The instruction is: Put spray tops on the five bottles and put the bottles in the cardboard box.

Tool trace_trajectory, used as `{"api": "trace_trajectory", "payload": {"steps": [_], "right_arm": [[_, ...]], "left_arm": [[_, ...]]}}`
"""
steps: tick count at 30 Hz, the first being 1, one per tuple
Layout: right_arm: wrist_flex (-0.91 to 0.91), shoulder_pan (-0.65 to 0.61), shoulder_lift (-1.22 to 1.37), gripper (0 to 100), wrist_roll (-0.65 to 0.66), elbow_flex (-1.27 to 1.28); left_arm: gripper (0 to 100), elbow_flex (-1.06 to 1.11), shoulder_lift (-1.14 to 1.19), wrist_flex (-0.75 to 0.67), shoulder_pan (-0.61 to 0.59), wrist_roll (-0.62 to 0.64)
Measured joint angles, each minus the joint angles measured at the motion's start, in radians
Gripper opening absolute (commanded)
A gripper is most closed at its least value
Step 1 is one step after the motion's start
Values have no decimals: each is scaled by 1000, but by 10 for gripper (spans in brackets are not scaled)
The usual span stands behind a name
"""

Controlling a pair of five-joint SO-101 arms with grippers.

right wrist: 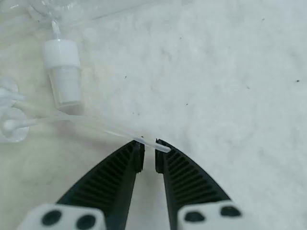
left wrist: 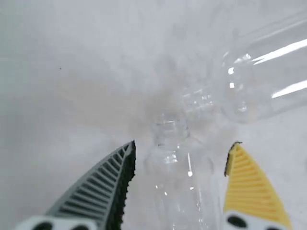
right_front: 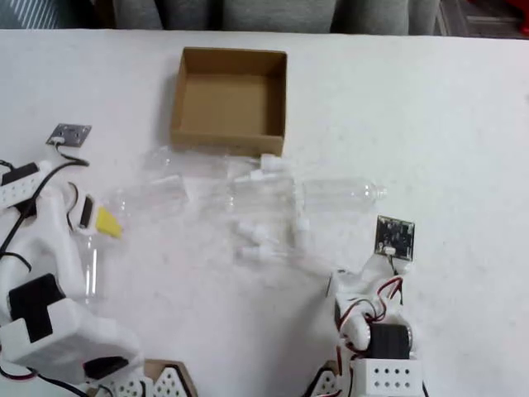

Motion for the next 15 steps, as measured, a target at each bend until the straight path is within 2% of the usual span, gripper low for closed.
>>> {"api": "trace_trajectory", "payload": {"steps": [3,9,15], "right_arm": [[0,0,0,15,0,0],[0,0,0,15,0,0],[0,0,0,15,0,0]], "left_arm": [[225,0,0,0,0,0],[218,25,-2,-5,3,0],[100,25,-2,-5,5,2]]}}
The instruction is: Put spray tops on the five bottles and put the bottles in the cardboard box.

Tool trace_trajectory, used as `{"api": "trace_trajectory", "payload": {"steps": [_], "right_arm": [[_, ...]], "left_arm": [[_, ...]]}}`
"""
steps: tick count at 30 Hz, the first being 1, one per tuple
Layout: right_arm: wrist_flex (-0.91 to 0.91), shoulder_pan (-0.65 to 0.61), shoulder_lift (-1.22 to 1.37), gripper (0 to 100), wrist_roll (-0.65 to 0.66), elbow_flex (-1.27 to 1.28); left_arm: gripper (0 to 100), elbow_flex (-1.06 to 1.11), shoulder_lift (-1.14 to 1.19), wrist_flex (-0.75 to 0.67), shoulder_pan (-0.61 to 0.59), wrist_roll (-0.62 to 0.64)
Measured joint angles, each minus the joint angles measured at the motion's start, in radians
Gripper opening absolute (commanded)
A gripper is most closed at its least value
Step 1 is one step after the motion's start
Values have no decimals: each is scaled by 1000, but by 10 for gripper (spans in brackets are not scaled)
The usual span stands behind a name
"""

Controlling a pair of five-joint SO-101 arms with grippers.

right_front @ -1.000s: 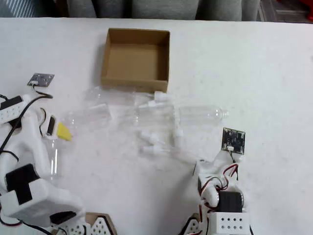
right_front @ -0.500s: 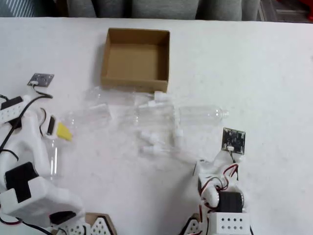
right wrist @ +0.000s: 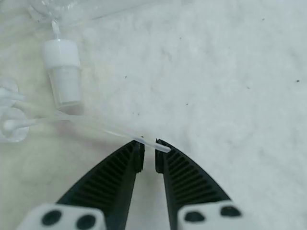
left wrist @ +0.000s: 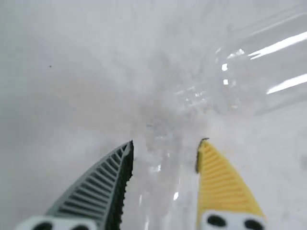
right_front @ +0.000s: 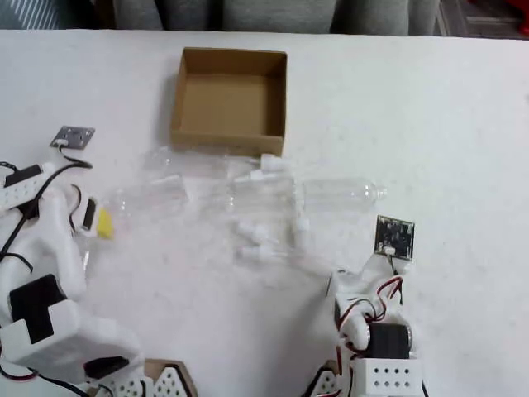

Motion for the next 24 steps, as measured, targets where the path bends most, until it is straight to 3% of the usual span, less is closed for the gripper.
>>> {"api": "trace_trajectory", "payload": {"steps": [7,14,18,24], "right_arm": [[0,0,0,15,0,0],[0,0,0,15,0,0],[0,0,0,15,0,0],[0,0,0,15,0,0]], "left_arm": [[126,2,2,9,-5,-3],[255,-11,2,25,14,49],[284,-123,2,124,14,126],[287,-331,2,304,31,144]]}}
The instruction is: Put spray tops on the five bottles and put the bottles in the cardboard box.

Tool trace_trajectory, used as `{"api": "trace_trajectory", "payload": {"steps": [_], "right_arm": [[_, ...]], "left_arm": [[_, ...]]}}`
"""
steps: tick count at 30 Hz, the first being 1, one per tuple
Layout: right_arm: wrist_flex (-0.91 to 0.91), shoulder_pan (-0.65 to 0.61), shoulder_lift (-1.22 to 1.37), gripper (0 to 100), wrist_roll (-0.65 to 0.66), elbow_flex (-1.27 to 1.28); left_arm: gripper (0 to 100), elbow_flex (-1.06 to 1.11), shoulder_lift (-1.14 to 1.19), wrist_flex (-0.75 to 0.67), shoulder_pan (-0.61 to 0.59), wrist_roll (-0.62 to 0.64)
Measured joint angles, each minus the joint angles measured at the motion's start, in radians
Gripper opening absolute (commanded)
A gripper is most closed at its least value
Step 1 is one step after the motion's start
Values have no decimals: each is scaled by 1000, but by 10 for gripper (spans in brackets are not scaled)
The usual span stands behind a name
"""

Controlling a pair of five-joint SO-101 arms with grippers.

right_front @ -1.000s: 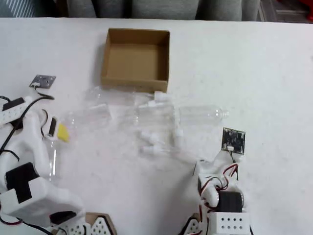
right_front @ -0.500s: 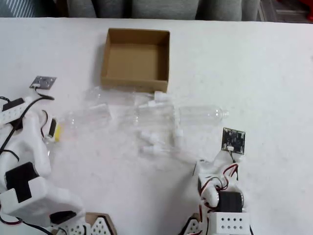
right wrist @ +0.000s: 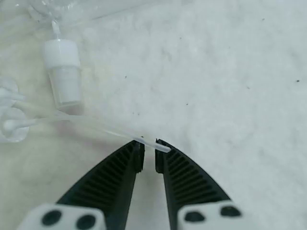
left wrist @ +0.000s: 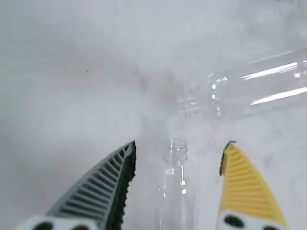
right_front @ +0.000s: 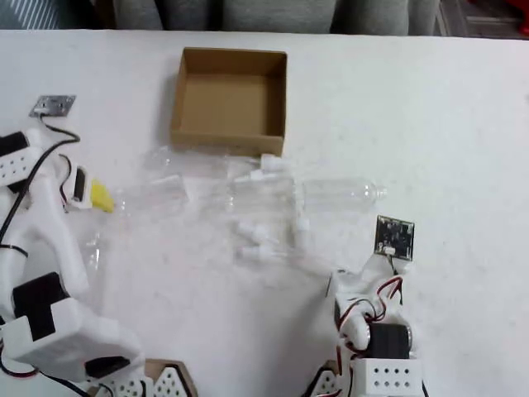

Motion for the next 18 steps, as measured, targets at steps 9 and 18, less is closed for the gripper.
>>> {"api": "trace_trajectory", "payload": {"steps": [9,18], "right_arm": [[0,0,0,15,0,0],[0,0,0,15,0,0]], "left_arm": [[285,-160,-9,304,15,5],[287,295,-442,123,15,3]]}}
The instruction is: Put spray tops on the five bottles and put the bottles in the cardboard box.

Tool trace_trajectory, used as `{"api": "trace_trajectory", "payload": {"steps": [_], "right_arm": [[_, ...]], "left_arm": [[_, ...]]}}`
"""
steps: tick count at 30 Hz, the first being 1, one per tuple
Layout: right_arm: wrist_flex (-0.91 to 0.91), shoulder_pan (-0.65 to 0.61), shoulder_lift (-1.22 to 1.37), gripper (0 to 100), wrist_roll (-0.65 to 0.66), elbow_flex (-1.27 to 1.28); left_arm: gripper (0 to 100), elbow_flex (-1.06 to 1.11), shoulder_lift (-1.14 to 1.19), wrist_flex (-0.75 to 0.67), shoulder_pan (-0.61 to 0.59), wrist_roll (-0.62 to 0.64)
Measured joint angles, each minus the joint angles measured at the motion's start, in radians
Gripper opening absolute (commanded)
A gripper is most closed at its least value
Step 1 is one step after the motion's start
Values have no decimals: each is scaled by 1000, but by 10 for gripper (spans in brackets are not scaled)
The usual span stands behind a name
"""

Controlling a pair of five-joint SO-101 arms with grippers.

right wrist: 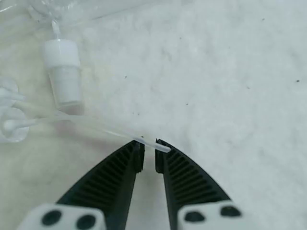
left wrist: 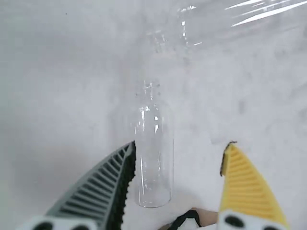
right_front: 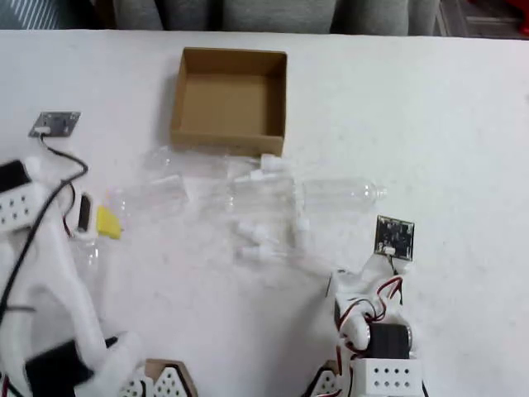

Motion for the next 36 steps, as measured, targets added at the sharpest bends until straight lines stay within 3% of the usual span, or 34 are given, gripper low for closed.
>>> {"api": "trace_trajectory", "payload": {"steps": [7,14,22,36], "right_arm": [[0,0,0,15,0,0],[0,0,0,15,0,0],[0,0,0,15,0,0],[0,0,0,15,0,0]], "left_arm": [[286,213,-91,-80,0,-2],[286,219,-23,-175,-89,-5],[283,224,112,-201,-91,-89],[283,224,256,-374,-91,-101]]}}
